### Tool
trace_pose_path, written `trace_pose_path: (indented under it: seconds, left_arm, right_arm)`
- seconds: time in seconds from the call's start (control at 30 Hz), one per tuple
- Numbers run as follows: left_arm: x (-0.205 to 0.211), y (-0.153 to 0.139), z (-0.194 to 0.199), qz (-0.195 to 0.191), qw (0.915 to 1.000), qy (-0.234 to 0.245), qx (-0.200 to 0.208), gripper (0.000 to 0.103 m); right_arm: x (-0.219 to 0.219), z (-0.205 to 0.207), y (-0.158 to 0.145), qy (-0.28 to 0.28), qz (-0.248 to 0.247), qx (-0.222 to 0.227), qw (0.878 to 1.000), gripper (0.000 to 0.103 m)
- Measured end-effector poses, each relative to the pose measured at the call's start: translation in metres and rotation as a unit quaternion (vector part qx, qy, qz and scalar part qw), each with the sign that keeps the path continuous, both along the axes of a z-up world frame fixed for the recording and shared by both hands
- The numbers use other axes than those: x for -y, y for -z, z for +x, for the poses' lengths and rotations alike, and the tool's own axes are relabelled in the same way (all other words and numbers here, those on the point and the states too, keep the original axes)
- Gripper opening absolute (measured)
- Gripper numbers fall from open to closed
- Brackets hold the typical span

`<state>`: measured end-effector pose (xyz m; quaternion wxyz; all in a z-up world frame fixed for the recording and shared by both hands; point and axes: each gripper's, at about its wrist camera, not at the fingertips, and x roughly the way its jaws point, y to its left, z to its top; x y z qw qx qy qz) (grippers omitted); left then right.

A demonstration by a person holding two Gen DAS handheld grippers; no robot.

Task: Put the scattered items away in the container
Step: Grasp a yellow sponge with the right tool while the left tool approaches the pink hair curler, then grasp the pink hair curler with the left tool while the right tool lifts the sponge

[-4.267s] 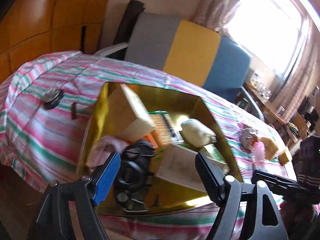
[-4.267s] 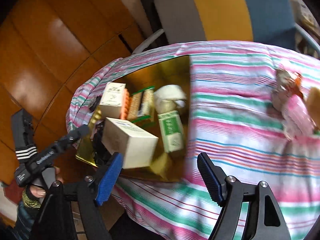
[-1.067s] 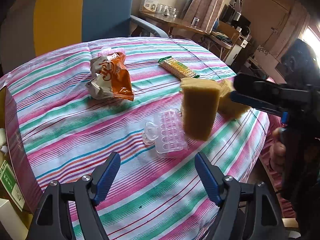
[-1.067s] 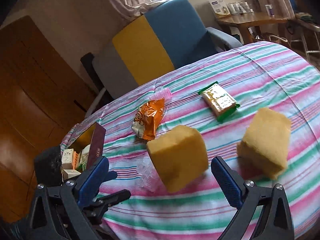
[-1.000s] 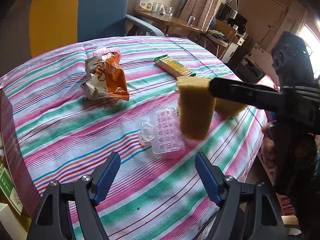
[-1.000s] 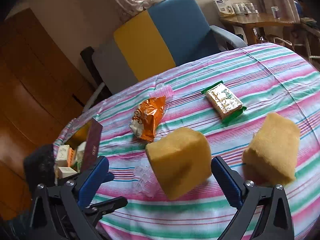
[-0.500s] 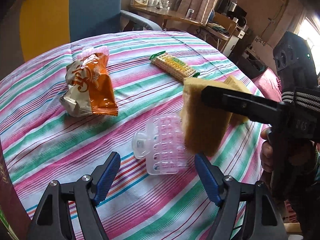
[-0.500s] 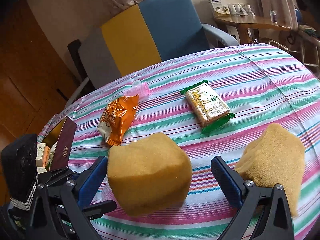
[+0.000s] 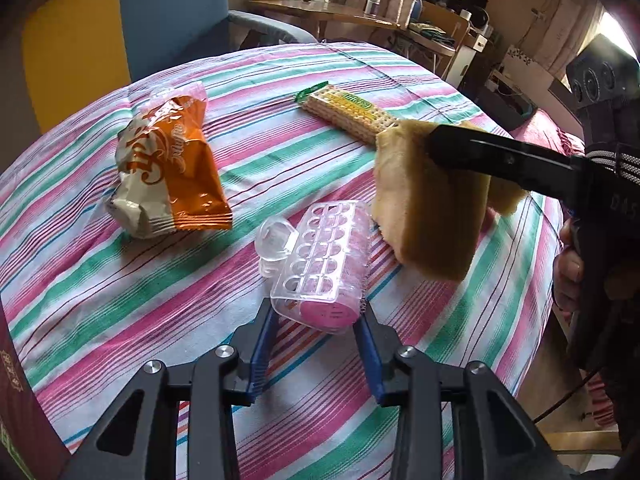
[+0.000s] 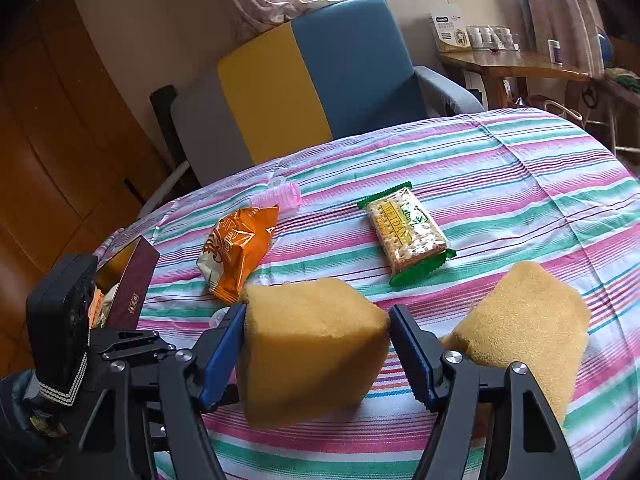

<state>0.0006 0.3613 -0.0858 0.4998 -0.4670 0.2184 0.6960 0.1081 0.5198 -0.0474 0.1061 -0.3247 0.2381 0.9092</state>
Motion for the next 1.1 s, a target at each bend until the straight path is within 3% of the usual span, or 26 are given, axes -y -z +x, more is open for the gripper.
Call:
trace_pose_path:
  seconds: [0.17,0.33,0.57,0.77,1.1]
  left_arm:
    - [0.027,-0.006,0.0,-0.001,0.9995,-0.033,0.003,0.039]
    - [0.063,-0.011,0.005,0.001,0.9975,-0.07,0.007,0.039]
    - [0.101,-0.004,0.027,0.008,0.9938,-0.104,0.038,0.041]
    - [0.118,-0.006,0.04,0.021,0.9922,-0.11,0.054,0.049]
    - [0.148,-0.025,0.042,0.041,0.9906,-0.13,0.007,0.06]
  right_arm:
    - [0.007,0.002,-0.005,-0.014,0.006,0.007,1.0,0.07]
    - [0.032,0.0,-0.011,-0.042,0.047,0.023,0.998,0.07]
    - [0.074,-0.005,-0.026,-0.096,0.082,0.02,0.992,0.069]
    - [0.099,-0.004,-0.037,-0.132,0.043,-0.007,0.99,0.08]
    - [0.119,0.008,-0.037,-0.146,-0.055,-0.033,0.987,0.084]
